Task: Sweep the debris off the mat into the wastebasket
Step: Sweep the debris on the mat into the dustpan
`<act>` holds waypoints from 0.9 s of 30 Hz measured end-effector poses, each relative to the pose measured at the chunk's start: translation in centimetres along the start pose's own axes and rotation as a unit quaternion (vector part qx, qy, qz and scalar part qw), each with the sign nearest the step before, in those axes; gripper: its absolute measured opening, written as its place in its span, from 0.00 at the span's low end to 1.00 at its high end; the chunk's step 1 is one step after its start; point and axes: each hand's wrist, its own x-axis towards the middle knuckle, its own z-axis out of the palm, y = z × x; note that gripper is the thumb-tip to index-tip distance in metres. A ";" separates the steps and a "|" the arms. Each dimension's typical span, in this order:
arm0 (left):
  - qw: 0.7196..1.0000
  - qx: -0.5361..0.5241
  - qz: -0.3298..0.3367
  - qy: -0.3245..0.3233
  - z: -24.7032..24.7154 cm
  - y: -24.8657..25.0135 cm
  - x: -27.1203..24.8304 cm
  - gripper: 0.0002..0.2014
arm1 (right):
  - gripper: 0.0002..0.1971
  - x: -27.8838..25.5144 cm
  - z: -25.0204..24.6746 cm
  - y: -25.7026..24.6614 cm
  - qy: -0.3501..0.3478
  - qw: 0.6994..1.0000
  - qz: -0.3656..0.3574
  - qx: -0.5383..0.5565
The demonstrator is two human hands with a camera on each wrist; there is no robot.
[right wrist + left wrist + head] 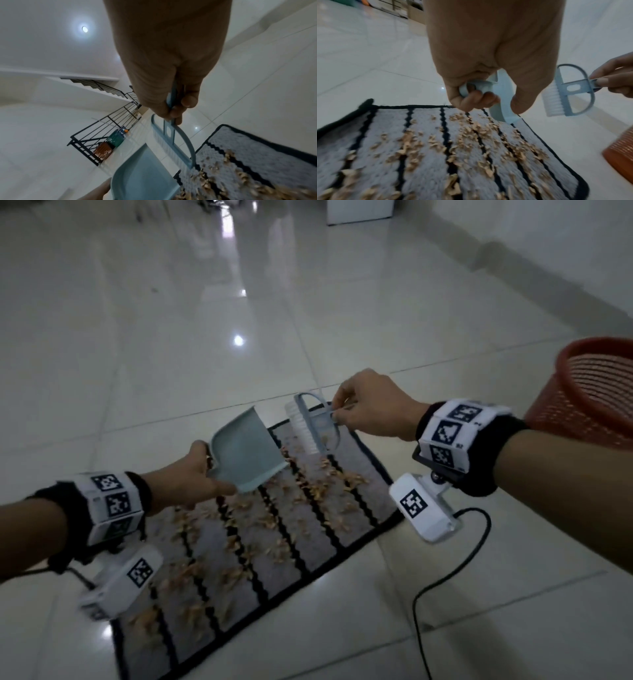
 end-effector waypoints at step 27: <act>0.943 -0.157 -0.252 0.148 5.8 -23.5 -20.2 0.55 | 0.10 3.0 24.3 -10.6 -0.213 0.919 -0.299 0.144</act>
